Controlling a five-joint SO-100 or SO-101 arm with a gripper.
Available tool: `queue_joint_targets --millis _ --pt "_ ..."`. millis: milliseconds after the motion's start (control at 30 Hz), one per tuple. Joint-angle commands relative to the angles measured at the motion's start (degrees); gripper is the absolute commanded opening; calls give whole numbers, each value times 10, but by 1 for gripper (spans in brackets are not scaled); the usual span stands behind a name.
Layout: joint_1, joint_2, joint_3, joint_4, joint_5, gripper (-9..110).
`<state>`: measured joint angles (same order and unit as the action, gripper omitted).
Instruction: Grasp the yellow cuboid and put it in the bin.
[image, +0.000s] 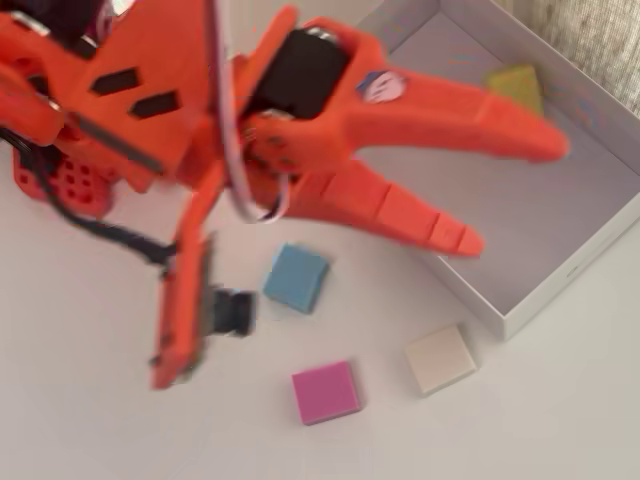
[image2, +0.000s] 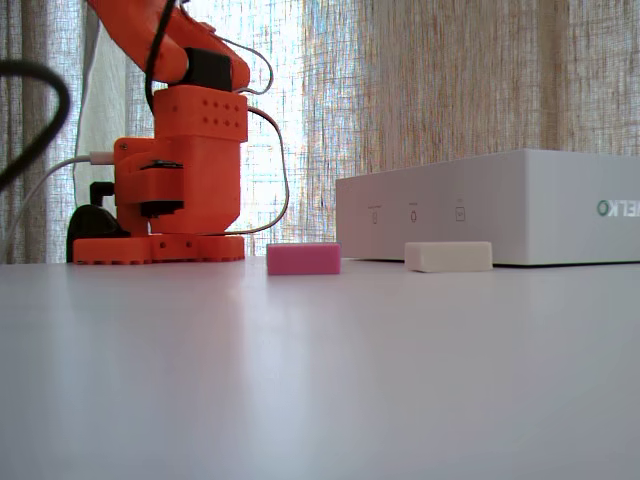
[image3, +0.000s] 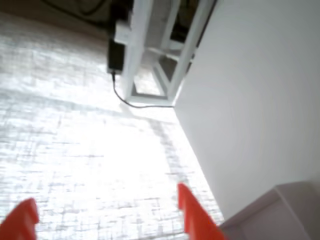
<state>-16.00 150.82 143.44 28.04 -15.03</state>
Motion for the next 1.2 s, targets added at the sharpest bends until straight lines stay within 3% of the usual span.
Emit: queue_joint_targets --millis 0,233,567,833,1167 --pt "62 131 48 10 -2 30" --pt "115 306 146 265 7 26" --pt "137 388 231 432 20 24" --pt "142 388 254 470 21 4" --pt "157 388 255 476 20 -8"
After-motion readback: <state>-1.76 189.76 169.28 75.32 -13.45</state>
